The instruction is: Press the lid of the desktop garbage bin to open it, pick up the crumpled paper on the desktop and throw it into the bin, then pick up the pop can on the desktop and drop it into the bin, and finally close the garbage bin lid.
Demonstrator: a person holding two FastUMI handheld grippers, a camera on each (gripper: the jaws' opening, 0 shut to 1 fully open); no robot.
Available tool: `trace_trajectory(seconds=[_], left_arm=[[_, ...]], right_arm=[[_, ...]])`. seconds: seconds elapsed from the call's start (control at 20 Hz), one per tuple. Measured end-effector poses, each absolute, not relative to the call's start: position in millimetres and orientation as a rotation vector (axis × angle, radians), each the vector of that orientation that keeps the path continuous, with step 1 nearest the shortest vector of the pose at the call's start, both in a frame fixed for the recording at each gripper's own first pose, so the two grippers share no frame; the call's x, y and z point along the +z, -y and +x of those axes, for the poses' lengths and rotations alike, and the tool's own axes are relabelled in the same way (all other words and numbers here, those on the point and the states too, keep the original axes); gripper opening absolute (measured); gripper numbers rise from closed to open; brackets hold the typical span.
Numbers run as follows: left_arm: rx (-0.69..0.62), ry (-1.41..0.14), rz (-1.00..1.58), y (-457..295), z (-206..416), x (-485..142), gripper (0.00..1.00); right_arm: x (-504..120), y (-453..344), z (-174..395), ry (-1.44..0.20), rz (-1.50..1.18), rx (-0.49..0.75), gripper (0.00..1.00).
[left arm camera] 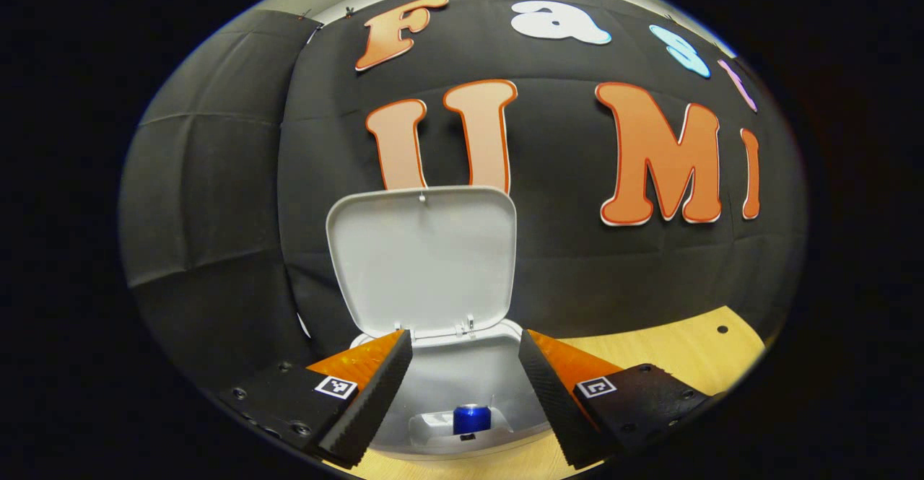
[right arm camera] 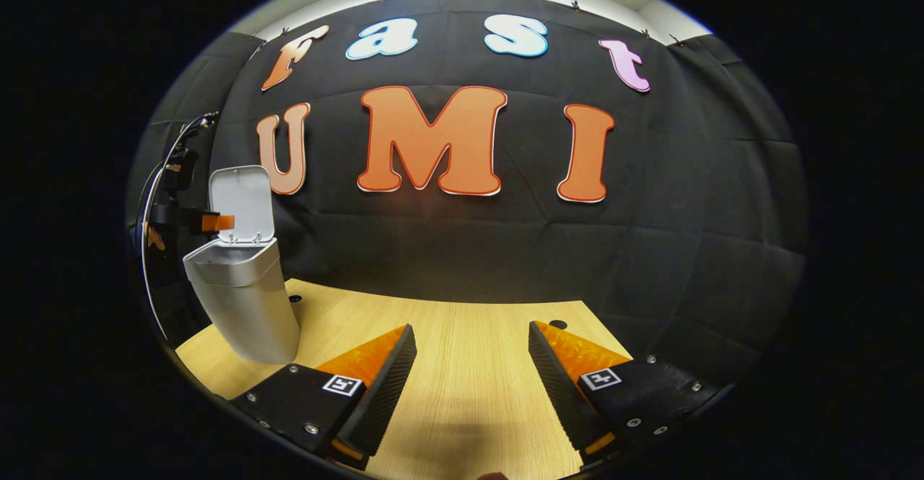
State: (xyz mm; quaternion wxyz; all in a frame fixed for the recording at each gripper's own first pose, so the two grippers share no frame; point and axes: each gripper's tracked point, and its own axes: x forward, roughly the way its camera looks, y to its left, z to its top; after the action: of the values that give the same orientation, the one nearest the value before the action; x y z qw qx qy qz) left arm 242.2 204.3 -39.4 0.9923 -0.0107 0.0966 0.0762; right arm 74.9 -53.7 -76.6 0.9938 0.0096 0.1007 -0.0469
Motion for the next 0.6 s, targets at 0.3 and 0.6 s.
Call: trace_trajectory(seconds=[0.3,0.6], left_arm=[[0.175,-0.08,-0.074,-227.1,254.3,69.7,0.94],[0.165,0.019,0.155,-220.4,289.5,131.2,0.94]], right_arm=[[-66.3,52.9,77.5,-0.178,0.019,-0.064,0.94],[-66.3,49.6,82.5,-0.179,0.026,-0.047,0.94]])
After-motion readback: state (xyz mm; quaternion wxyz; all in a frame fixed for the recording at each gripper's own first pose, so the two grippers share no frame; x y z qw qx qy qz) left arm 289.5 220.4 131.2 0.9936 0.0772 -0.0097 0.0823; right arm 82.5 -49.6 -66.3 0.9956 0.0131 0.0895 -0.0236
